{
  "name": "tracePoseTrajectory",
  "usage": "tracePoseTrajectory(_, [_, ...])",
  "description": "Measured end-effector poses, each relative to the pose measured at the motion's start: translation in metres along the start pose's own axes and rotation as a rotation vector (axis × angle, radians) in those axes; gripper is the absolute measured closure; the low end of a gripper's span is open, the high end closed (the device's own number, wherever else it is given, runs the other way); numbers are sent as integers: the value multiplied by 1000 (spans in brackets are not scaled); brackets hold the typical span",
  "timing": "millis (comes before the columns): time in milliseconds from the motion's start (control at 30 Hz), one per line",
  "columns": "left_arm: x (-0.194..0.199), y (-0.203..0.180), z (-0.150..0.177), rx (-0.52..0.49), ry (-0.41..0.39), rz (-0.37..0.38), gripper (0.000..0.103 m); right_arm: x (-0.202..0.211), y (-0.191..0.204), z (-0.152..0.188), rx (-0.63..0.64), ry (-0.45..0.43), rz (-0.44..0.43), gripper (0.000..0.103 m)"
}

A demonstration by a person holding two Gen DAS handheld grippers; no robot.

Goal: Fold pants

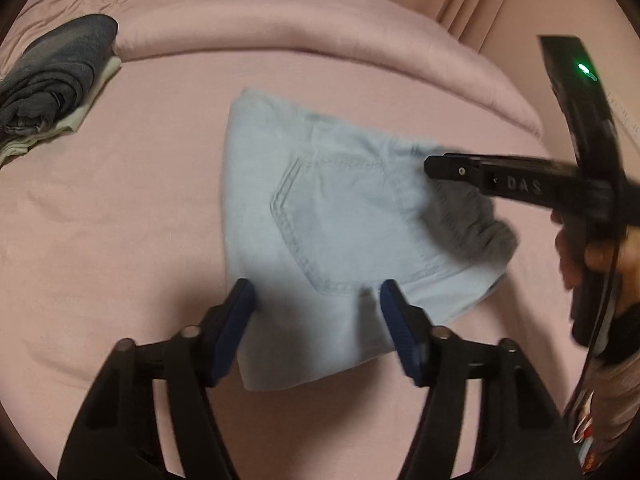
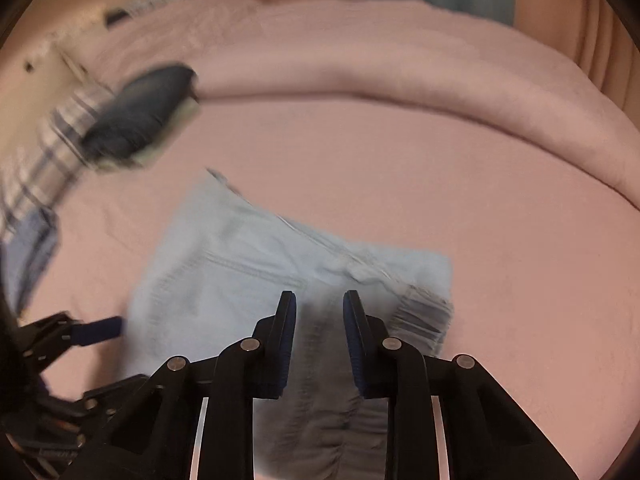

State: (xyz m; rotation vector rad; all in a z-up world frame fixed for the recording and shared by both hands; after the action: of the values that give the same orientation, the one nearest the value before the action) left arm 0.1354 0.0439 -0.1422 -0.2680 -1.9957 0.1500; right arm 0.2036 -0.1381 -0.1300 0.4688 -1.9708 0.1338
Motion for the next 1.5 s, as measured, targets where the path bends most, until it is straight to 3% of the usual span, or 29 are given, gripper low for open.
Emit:
tracePoseTrajectory(33, [-6, 2, 3, 6, 20, 0, 48, -9, -4, 0, -7, 29, 8, 79])
tracePoseTrajectory(133, [-15, 9, 13, 22, 38, 17, 48, -28, -24, 4, -50, 69, 9, 101])
tracePoseTrajectory(233, [-10, 11, 16, 18, 22, 35, 48, -22, -30, 0, -89, 67, -2, 101])
tracePoseTrajectory(300, [-6, 18, 16, 50, 15, 48, 48, -15, -19, -8, -44, 37, 10, 99])
tracePoseTrajectory(400, [2, 26, 7, 83, -24, 64, 48, -12, 1, -16, -1, 17, -56, 98])
tracePoseTrajectory(533, [8, 26, -22, 62, -75, 69, 48, -21, 15, -25, 22, 9, -81, 98])
tracePoseTrajectory(700, [-10, 24, -84, 37, -116, 91, 48, -33, 19, -31, -4, 25, -71, 98])
tracePoseTrajectory(800, [-37, 27, -109, 43, -69, 74, 48, -28, 16, -23, -18, 21, -72, 98])
tracePoseTrajectory(900, [-69, 38, -117, 74, 30, 46, 48, -15, 12, -6, -19, 15, -67, 98])
tracePoseTrajectory(1033, [-73, 37, -116, 61, 31, 34, 47, 10, 7, 32, 6, 20, -82, 98])
tracePoseTrajectory(1200, [-55, 34, -107, 54, 4, 9, 48, -2, 6, 68, 16, 77, -83, 98])
tracePoseTrajectory(1267, [-39, 27, -91, 18, -18, -12, 46, 3, 4, 69, -21, 61, -89, 98])
tracePoseTrajectory(1500, [-13, 3, -22, -67, -33, -42, 45, 32, 16, 76, 36, -32, -18, 92])
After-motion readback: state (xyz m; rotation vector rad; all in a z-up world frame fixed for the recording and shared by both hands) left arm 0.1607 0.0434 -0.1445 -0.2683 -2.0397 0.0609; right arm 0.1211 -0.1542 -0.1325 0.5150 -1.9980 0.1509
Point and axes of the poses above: each gripper's, at about its wrist camera, not at the fingertips, and x roughly against the way its jaws point, y to its left, z to its underside, the point moved 3 cm from there along -x, roughly the way its jaws point, and after that the axes turned 6 degrees about y, right-handed, at the moved point
